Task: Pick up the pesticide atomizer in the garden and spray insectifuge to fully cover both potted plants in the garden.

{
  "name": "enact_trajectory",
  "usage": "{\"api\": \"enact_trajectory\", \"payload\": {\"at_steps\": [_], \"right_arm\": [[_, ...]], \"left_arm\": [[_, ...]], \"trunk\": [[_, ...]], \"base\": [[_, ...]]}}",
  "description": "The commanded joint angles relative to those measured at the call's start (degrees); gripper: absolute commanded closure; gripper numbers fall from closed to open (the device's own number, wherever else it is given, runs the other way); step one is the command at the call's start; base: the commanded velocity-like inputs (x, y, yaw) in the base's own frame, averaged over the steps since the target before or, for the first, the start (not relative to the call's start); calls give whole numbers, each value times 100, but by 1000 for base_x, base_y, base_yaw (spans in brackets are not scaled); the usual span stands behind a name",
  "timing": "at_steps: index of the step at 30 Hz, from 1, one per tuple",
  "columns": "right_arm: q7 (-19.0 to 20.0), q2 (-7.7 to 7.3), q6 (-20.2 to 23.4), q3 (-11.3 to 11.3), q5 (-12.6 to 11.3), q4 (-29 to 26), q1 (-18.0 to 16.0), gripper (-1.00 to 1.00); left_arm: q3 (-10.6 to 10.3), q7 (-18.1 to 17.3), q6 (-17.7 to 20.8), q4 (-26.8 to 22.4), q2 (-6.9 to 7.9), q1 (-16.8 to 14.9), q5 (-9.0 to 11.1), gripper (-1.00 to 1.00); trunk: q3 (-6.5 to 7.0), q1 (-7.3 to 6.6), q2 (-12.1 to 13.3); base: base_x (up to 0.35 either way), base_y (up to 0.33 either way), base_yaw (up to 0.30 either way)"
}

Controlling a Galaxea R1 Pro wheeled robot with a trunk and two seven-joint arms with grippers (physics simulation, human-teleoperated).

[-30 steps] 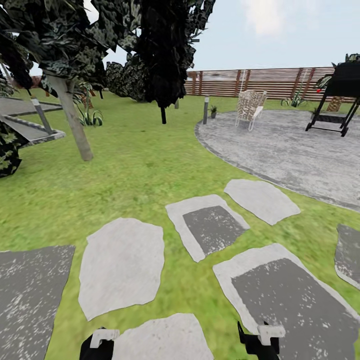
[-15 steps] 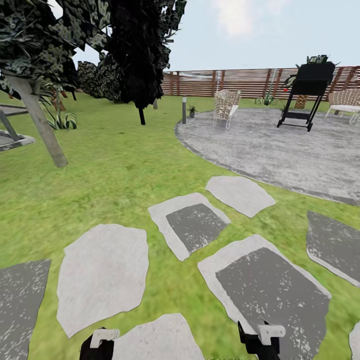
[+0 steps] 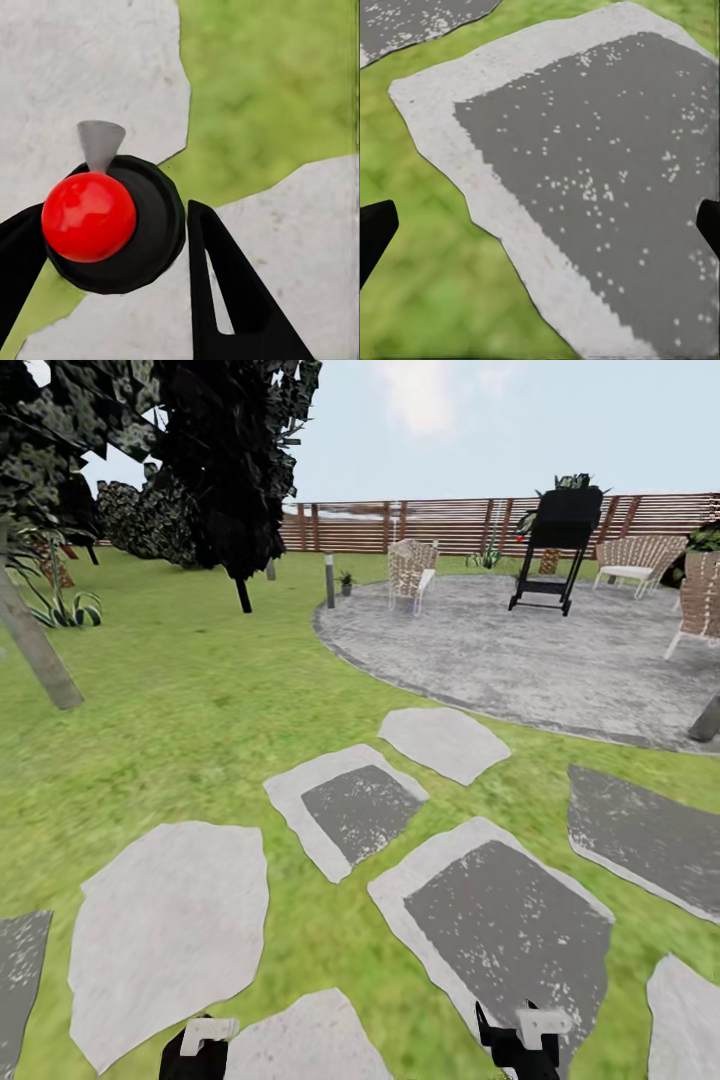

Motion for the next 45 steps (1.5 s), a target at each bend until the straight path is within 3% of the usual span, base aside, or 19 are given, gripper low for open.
{"api": "enact_trajectory", "payload": {"at_steps": [1, 14, 23, 45], "right_arm": [[-1, 1, -18, -1, -1, 5, -4, -100], [6, 8, -18, 5, -1, 23, -4, -100], [39, 1, -17, 16, -1, 39, -4, -100], [55, 2, -18, 25, 25, 75, -3, -100]], "left_arm": [[3, 10, -18, 3, 0, -1, -12, 100], [6, 10, -9, 6, 0, -1, -10, 100], [6, 12, -9, 7, 0, -1, -14, 100], [2, 14, -9, 10, 0, -1, -14, 100]], "trunk": [[-4, -1, -2], [16, -1, -2], [19, -1, -2], [19, -1, -2]], "base": [[0, 0, -253], [2, 0, -260], [283, 0, -253], [338, 0, -13]]}}
